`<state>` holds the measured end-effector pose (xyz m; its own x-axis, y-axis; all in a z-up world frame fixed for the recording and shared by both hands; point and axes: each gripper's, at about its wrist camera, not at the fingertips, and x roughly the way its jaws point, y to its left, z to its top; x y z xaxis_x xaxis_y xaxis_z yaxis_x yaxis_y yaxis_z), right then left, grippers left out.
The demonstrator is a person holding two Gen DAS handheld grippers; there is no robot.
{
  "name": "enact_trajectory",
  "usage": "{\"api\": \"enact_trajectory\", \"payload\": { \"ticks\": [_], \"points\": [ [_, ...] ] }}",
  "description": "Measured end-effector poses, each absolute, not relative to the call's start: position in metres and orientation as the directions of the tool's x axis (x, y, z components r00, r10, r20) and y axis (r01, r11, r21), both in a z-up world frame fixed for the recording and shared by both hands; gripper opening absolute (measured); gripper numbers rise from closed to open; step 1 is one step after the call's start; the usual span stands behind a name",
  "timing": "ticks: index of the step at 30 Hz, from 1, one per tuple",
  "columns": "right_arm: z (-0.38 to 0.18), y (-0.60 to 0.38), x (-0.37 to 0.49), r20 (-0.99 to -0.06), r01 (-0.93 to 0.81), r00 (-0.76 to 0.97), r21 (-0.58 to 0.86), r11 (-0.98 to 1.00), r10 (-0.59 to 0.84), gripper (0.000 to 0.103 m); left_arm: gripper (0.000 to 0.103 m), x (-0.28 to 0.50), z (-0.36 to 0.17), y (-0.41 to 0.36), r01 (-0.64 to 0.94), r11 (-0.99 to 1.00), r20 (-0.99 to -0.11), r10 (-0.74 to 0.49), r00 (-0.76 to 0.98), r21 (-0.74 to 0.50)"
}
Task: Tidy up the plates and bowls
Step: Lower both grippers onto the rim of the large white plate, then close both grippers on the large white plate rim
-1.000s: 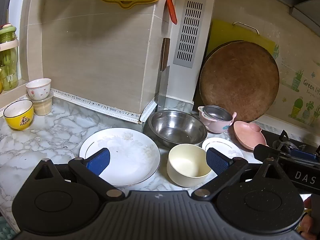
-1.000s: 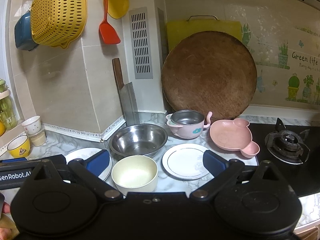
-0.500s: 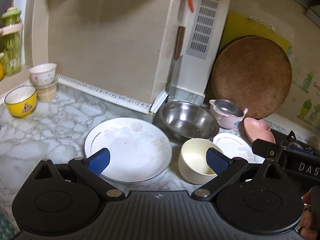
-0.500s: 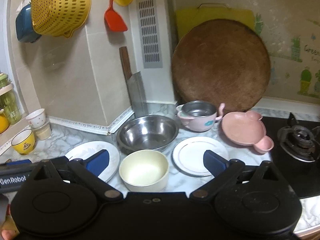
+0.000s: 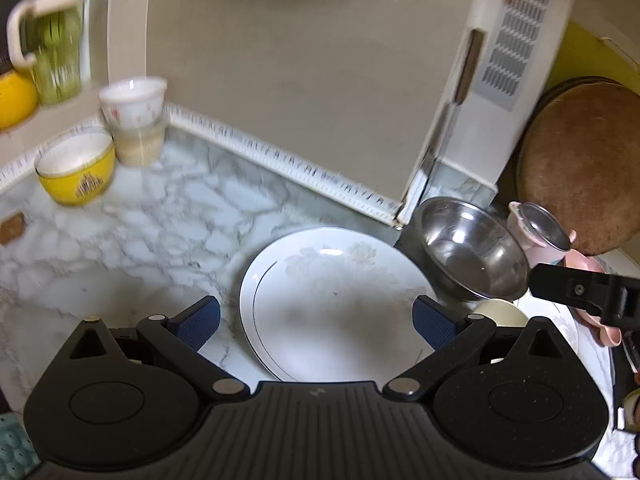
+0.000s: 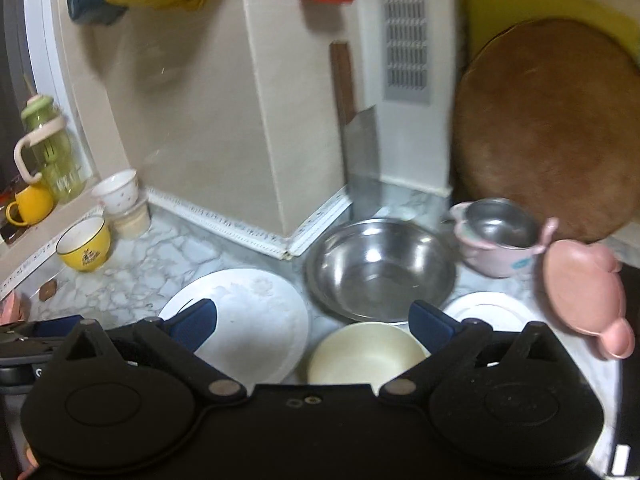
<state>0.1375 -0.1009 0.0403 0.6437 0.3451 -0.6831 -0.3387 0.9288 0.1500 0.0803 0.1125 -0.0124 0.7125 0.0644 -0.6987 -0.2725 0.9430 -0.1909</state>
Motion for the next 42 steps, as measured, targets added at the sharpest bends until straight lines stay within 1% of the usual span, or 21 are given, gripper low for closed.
{"api": "enact_trajectory", "payload": {
  "ticks": [4, 9, 10, 12, 13, 15, 17, 19, 20, 21, 23, 24, 25, 26, 28, 30, 32, 34, 36, 38, 42],
  "points": [
    [0.023, -0.085, 0.18, -0.763, -0.328, 0.521, 0.237, 0.915, 0.384, 0.102, 0.103, 0.104, -0.026, 0.133, -0.313, 0.93, -0.751, 0.064, 0.657, -0.194],
    [0.0, -0.07, 0.215, -0.819, -0.293, 0.414, 0.292, 0.91, 0.396, 0.099, 0.103, 0.125, -0.046, 0.159, -0.395, 0.893, -0.803, 0.066, 0.592, -0.218],
    [-0.005, -0.069, 0.22, -0.829, -0.278, 0.393, 0.305, 0.911, 0.398, 0.095, 0.103, 0.128, -0.049, 0.162, -0.399, 0.889, -0.809, 0.058, 0.585, -0.224],
    [-0.015, -0.067, 0.227, -0.843, -0.259, 0.352, 0.331, 0.907, 0.408, 0.093, 0.103, 0.132, -0.055, 0.167, -0.413, 0.881, -0.817, 0.055, 0.574, -0.231],
    [-0.021, -0.066, 0.23, -0.85, -0.255, 0.329, 0.34, 0.905, 0.412, 0.091, 0.102, 0.133, -0.057, 0.17, -0.419, 0.876, -0.818, 0.053, 0.573, -0.238],
    [-0.028, -0.063, 0.234, -0.862, -0.252, 0.31, 0.332, 0.909, 0.401, 0.087, 0.102, 0.136, -0.062, 0.174, -0.429, 0.868, -0.821, 0.046, 0.569, -0.249],
    [-0.034, -0.061, 0.239, -0.872, -0.244, 0.293, 0.328, 0.912, 0.392, 0.086, 0.102, 0.14, -0.068, 0.179, -0.443, 0.86, -0.827, 0.044, 0.56, -0.254],
    [-0.04, -0.061, 0.244, -0.882, -0.232, 0.272, 0.329, 0.915, 0.386, 0.081, 0.101, 0.144, -0.072, 0.182, -0.447, 0.854, -0.829, 0.035, 0.558, -0.265],
    [-0.041, -0.06, 0.246, -0.883, -0.231, 0.265, 0.333, 0.914, 0.388, 0.08, 0.096, 0.145, -0.073, 0.184, -0.451, 0.852, -0.829, 0.035, 0.558, -0.267],
    [-0.043, -0.06, 0.248, -0.884, -0.23, 0.258, 0.335, 0.914, 0.389, 0.077, 0.094, 0.146, -0.075, 0.185, -0.453, 0.85, -0.83, 0.034, 0.557, -0.269],
    [-0.048, -0.059, 0.251, -0.888, -0.224, 0.246, 0.339, 0.914, 0.39, 0.074, 0.083, 0.148, -0.079, 0.186, -0.46, 0.845, -0.835, 0.029, 0.549, -0.273],
    [-0.049, -0.058, 0.252, -0.888, -0.224, 0.24, 0.343, 0.912, 0.393, 0.071, 0.079, 0.15, -0.082, 0.188, -0.466, 0.841, -0.84, 0.027, 0.543, -0.274],
    [-0.051, -0.057, 0.254, -0.888, -0.225, 0.235, 0.345, 0.911, 0.394, 0.066, 0.072, 0.151, -0.084, 0.188, -0.468, 0.839, -0.844, 0.019, 0.536, -0.278],
    [-0.053, -0.057, 0.255, -0.89, -0.224, 0.233, 0.343, 0.912, 0.392, 0.065, 0.065, 0.153, -0.087, 0.189, -0.467, 0.837, -0.848, 0.007, 0.53, -0.285],
    [-0.055, -0.057, 0.257, -0.892, -0.223, 0.235, 0.337, 0.915, 0.386, 0.058, 0.062, 0.155, -0.091, 0.189, -0.463, 0.838, -0.852, -0.004, 0.523, -0.288],
    [-0.057, -0.058, 0.258, -0.895, -0.219, 0.24, 0.328, 0.919, 0.377, 0.054, 0.059, 0.155, -0.092, 0.187, -0.458, 0.843, -0.853, -0.004, 0.521, -0.284],
    [-0.058, -0.058, 0.259, -0.895, -0.222, 0.246, 0.32, 0.921, 0.371, 0.052, 0.048, 0.155, -0.093, 0.187, -0.458, 0.841, -0.856, -0.01, 0.517, -0.287],
    [-0.059, -0.057, 0.259, -0.899, -0.233, 0.251, 0.303, 0.924, 0.358, 0.047, 0.042, 0.156, -0.095, 0.188, -0.464, 0.839, -0.861, -0.013, 0.508, -0.285],
    [-0.061, -0.055, 0.26, -0.907, -0.247, 0.249, 0.279, 0.928, 0.339, 0.044, 0.04, 0.155, -0.096, 0.19, -0.465, 0.838, -0.863, -0.013, 0.506, -0.285],
    [-0.064, -0.056, 0.261, -0.91, -0.245, 0.248, 0.272, 0.931, 0.332, 0.041, 0.035, 0.155, -0.098, 0.191, -0.466, 0.836, -0.864, -0.021, 0.503, -0.291],
    [-0.067, -0.055, 0.261, -0.916, -0.254, 0.252, 0.249, 0.935, 0.312, 0.035, 0.033, 0.152, -0.1, 0.192, -0.466, 0.835, -0.865, -0.026, 0.501, -0.294]
  ]
}}
